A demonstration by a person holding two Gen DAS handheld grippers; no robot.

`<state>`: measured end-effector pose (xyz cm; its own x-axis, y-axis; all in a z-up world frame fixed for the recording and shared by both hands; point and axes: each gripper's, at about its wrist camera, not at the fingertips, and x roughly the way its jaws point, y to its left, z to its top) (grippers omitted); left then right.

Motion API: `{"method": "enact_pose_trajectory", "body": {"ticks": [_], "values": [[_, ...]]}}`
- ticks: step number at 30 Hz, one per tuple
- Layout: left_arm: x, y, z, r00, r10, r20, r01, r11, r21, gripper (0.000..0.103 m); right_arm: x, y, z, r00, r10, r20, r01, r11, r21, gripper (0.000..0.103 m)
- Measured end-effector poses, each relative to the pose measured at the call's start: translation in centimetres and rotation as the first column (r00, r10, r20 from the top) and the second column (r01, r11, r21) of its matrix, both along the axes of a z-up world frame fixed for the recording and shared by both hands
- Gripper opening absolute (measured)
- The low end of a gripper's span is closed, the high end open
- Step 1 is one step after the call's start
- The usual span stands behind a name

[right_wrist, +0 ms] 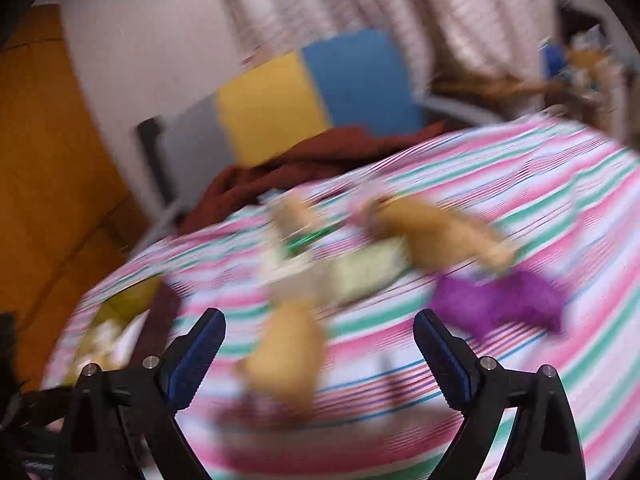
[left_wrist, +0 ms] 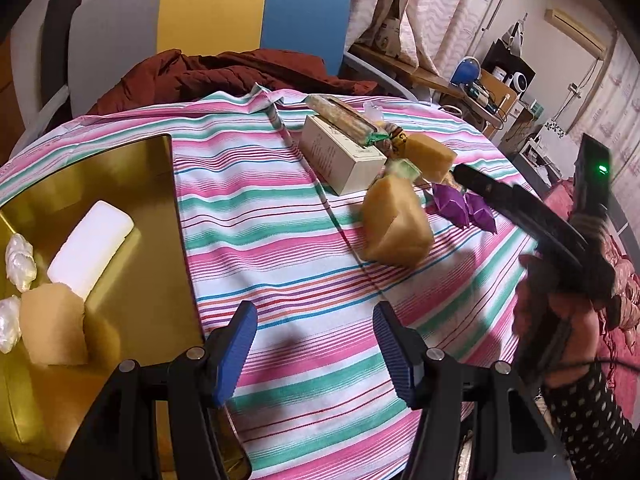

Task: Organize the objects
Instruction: 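Grasp a second yellow sponge with the left tool while the right reaches a purple packet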

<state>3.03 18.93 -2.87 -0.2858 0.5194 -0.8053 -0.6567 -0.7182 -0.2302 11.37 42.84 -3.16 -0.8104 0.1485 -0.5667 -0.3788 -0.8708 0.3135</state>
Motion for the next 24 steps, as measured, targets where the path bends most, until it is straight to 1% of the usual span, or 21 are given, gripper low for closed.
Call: {"method": "enact_pose_trajectory", "body": {"ticks": [2,4,6,8,9,13,15,16,20,24], "values": [[0.0,0.4,0.0,1.0,-0.005,0.002,0.005,1.0,-0.001,0.061,-0.1,2.3,-0.2,0.997,-0.068,0.047,0.066,0.997,0.035,0.094],[0.0,0.9,0.1,1.0,-0.014,0.001,0.014,1.0,-0.002,0.061,-1.1,4.5,-1.0,0.989,-0.095,0.113,0.089,0.994,0.056,0.089],[0.1,1.5,0.1,1.0,-0.024,0.002,0.024,1.0,-0.002,0.061,-2.9,5.8,-2.1,0.978,-0.079,0.195,0.06,0.993,0.103,0.087],[0.2,2.1,0.1,0.999,-0.039,0.004,0.039,0.999,-0.007,0.061,-3.8,6.4,-3.1,0.966,-0.052,0.253,0.018,0.991,0.134,0.085],[0.2,2.4,0.1,0.999,-0.045,0.003,0.045,0.999,-0.009,0.061,-3.8,6.8,-3.5,0.963,-0.041,0.267,0.002,0.99,0.143,0.083],[0.2,3.8,-0.1,0.998,-0.069,0.008,0.069,0.997,-0.019,0.061,-4.3,6.3,-4.8,0.954,0.009,0.3,-0.063,0.983,0.17,0.078],[0.1,4.7,-0.1,0.996,-0.084,0.011,0.084,0.996,-0.018,0.061,-4.3,5.7,-5.5,0.947,0.009,0.32,-0.072,0.98,0.186,0.073],[0.2,5.1,-0.1,0.996,-0.089,0.011,0.089,0.996,-0.017,0.061,-4.3,5.5,-5.7,0.947,0.011,0.322,-0.072,0.982,0.177,0.072],[0.1,7.2,-0.1,0.993,-0.118,0.001,0.118,0.993,-0.004,0.061,-3.6,5.4,-6.0,0.957,-0.007,0.289,-0.036,0.989,0.142,0.07],[-0.4,10.1,-1.1,0.989,-0.148,0.009,0.148,0.989,-0.002,0.061,-2.2,5.0,-6.0,0.968,-0.045,0.248,0.02,0.994,0.103,0.07]]}}
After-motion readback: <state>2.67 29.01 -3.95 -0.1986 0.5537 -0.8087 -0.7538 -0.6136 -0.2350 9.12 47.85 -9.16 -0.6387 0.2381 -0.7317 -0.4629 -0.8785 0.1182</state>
